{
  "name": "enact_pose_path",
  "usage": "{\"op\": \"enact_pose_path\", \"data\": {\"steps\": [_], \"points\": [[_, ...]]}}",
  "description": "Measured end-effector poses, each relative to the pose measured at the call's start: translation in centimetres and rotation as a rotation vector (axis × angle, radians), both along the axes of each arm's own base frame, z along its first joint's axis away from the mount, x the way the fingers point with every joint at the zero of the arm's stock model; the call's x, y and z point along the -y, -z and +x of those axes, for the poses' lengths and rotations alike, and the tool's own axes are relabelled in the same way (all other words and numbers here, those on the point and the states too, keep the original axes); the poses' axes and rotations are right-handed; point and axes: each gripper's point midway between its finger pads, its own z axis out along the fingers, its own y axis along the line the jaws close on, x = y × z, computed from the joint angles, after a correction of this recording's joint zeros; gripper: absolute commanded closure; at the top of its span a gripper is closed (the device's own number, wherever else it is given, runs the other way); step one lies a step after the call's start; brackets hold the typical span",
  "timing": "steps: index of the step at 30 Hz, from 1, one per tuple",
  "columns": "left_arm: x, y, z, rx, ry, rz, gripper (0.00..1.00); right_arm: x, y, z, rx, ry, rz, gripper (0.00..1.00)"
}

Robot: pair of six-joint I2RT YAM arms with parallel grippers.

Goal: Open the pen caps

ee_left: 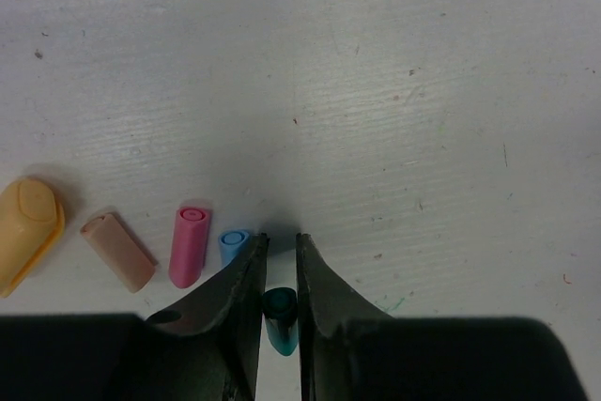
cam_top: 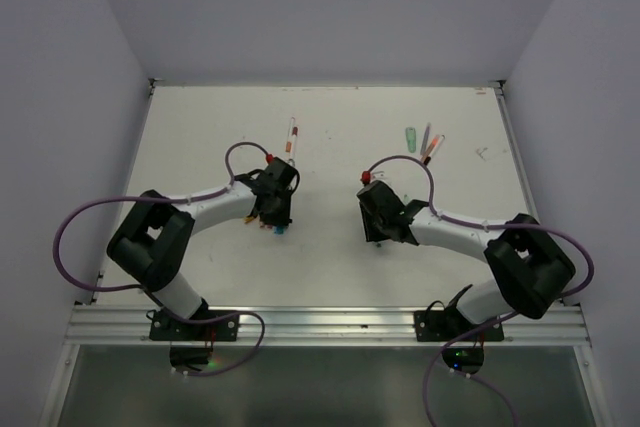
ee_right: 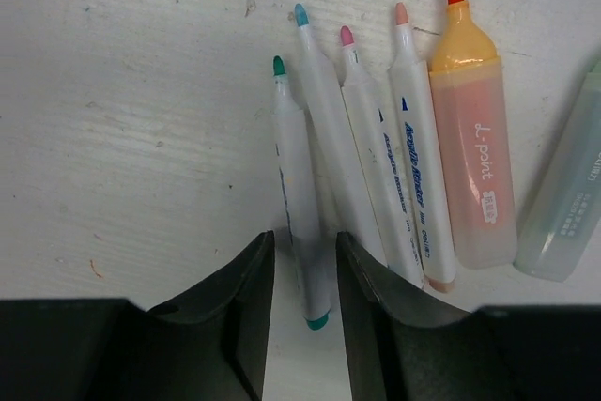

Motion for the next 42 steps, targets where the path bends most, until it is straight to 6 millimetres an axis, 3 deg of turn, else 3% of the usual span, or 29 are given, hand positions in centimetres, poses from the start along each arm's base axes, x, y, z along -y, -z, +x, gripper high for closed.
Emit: {"op": "enact_pose_path", "data": {"steps": [11, 16, 19, 24, 25, 30, 35, 42], "points": [[-0.1, -0.1, 0.3, 0.017, 0.01, 0.013, 0.58, -1.5, -3.6, 0.6, 0.092, -0.04, 0.117, 0.52], [-0.1, -0.8, 0.5, 0.019, 0.009, 0.025, 0.44, -2.2, -6.6, 1.1, 0.17, -0.062, 0.194, 0.34], [0.4, -2.5, 1.7, 0.054, 0.008, 0.017, 0.32, -2.5, -8.3, 1.3, 0.222, -0.074, 0.233, 0.24], [2.1, -7.4, 5.6, 0.188, 0.004, -0.037, 0.22, -2.6, -11.5, 1.8, 0.323, -0.077, 0.297, 0.1], [2.3, -8.4, 6.5, 0.213, -0.005, -0.05, 0.22, -2.6, -12.0, 1.9, 0.344, -0.073, 0.308, 0.02], [0.4, -11.5, 11.0, 0.318, -0.085, -0.082, 0.33, -1.9, -12.9, 2.0, 0.403, -0.052, 0.331, 0.01], [-2.2, -12.1, 16.1, 0.403, -0.159, -0.055, 0.47, -1.7, -12.5, 2.1, 0.407, -0.03, 0.333, 0.01], [-0.8, -10.7, 22.5, 0.478, -0.136, -0.043, 0.51, -1.9, -12.2, 2.5, 0.408, -0.03, 0.33, 0.02]]}}
